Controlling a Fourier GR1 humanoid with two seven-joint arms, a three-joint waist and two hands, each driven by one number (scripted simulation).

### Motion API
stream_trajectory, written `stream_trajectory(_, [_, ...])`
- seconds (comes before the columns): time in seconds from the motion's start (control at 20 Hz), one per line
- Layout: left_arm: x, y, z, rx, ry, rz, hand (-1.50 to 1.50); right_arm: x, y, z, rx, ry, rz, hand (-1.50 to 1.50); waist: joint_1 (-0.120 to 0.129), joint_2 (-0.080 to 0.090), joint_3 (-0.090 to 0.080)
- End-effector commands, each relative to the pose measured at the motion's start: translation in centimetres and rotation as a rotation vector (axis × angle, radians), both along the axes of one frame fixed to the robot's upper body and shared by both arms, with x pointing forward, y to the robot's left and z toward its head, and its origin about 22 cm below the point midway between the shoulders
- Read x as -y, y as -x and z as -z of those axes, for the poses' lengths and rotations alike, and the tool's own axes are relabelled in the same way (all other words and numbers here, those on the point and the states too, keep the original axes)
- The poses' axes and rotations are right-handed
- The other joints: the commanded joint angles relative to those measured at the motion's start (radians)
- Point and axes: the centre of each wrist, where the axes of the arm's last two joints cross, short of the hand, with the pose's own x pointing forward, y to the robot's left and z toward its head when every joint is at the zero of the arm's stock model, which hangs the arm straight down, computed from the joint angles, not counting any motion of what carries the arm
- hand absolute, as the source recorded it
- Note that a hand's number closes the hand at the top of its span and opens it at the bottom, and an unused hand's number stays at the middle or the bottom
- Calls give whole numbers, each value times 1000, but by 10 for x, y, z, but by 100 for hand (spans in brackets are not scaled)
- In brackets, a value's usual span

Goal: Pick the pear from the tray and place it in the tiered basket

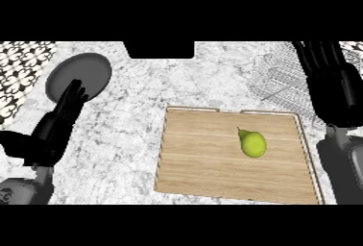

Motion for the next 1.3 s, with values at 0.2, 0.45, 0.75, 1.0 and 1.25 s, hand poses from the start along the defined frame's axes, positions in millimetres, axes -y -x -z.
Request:
stream_trajectory(0.2, [35, 0, 14, -2, -16, 151, 0, -55, -15, 84, -551, 262, -68, -150, 44, 71, -45])
stream_trajectory(0.45, [55, 5, 41, -85, 41, 189, 0, -126, -12, 130, -777, 335, -77, -150, 22, 57, -40])
stream_trajectory(0.75, [50, -1, 63, -102, 27, 169, 0, -146, -44, 93, -576, 558, -112, -150, -17, 41, -40])
stream_trajectory(1.0, [32, -1, 58, -89, 39, 174, 0, -128, -69, 32, -586, 1013, -72, -150, -8, 35, -43])
stream_trajectory(1.25, [51, 0, 66, -97, 27, 193, 0, -150, -78, -7, -689, 1502, -216, -150, 4, 35, -46])
